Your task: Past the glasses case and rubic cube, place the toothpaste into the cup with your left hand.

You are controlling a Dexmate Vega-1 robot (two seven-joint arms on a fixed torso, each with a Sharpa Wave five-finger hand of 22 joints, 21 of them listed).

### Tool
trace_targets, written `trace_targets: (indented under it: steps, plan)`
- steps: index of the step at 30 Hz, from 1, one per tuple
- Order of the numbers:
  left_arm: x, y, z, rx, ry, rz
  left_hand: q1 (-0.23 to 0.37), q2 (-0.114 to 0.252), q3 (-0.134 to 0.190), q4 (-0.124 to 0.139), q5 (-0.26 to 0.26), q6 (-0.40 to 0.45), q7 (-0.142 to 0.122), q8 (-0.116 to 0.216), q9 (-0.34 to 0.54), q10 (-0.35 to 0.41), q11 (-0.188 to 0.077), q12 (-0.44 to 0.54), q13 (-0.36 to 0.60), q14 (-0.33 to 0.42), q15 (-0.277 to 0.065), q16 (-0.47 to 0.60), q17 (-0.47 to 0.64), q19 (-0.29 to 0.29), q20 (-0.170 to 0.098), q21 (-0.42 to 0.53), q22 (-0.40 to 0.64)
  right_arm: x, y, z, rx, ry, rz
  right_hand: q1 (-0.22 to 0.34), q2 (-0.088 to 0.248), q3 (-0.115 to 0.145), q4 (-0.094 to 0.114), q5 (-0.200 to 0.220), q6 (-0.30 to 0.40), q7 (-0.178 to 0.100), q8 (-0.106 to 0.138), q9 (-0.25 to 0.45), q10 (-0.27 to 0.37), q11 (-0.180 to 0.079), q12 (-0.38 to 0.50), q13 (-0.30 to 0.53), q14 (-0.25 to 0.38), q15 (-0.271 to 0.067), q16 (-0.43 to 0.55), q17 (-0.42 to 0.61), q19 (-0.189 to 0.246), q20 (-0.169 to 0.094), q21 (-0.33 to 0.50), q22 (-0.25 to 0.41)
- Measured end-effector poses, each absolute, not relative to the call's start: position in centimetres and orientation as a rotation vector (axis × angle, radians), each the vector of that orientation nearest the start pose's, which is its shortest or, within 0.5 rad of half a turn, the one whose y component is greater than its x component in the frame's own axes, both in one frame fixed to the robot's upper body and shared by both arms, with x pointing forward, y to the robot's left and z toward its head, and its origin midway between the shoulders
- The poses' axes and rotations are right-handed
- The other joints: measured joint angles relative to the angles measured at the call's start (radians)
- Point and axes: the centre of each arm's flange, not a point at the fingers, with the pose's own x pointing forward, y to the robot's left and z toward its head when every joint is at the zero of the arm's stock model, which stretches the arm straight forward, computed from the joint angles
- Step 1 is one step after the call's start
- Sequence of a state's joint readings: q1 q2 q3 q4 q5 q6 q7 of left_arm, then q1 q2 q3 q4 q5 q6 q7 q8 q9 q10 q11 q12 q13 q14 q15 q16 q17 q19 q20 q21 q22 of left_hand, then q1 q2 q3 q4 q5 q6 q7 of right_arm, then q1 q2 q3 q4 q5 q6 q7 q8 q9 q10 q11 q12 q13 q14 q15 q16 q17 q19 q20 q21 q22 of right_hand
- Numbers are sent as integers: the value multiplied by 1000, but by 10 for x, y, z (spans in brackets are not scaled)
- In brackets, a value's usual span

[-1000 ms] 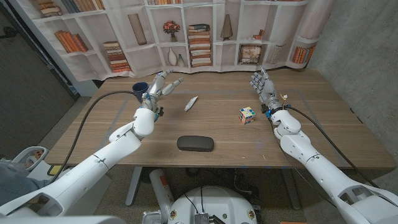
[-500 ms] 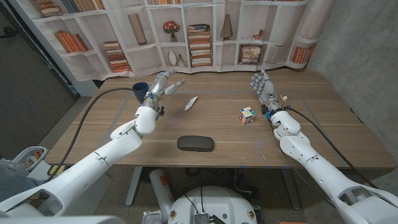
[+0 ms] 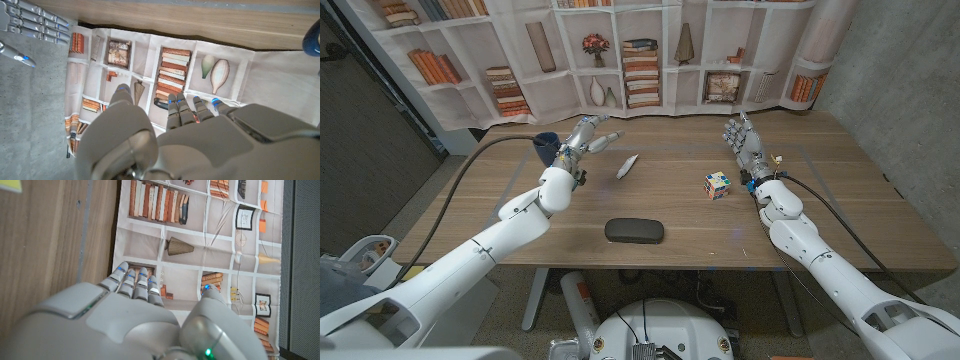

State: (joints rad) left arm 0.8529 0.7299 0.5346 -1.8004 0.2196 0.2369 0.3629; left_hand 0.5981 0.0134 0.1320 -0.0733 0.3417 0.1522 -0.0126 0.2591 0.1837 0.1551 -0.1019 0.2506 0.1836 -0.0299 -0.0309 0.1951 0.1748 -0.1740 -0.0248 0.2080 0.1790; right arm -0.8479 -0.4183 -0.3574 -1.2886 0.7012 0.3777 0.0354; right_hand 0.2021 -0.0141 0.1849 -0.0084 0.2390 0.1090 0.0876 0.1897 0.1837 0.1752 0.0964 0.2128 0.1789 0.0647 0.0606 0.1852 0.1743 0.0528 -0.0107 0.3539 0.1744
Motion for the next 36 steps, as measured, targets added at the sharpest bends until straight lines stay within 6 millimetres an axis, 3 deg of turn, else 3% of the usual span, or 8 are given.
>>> trace_targets:
  steps: [23, 36]
  plan:
    - [588, 225, 33, 1031, -628, 182, 8, -8, -13, -4, 7, 41, -5, 0, 0, 36, -10, 0, 0, 17, -5, 0, 0, 6, 6, 0, 0, 649, -263, -22, 197, -674, 234, 4, 4, 4, -4, 0, 4, 4, 0, 0, 6, 6, 0, 0, 4, -4, 0, 0, 11, 3, -7, 0]
    - [589, 215, 38, 1092, -589, 204, 8, -26, -24, -7, 7, 46, 0, 0, 0, 43, -7, 0, 0, 24, 2, 0, 0, 0, 22, -5, 0, 647, -264, -21, 204, -679, 237, 5, 5, 1, -7, -8, 13, 2, 0, 0, 16, 5, 0, 0, 16, -1, 0, 0, 14, 0, -14, 0]
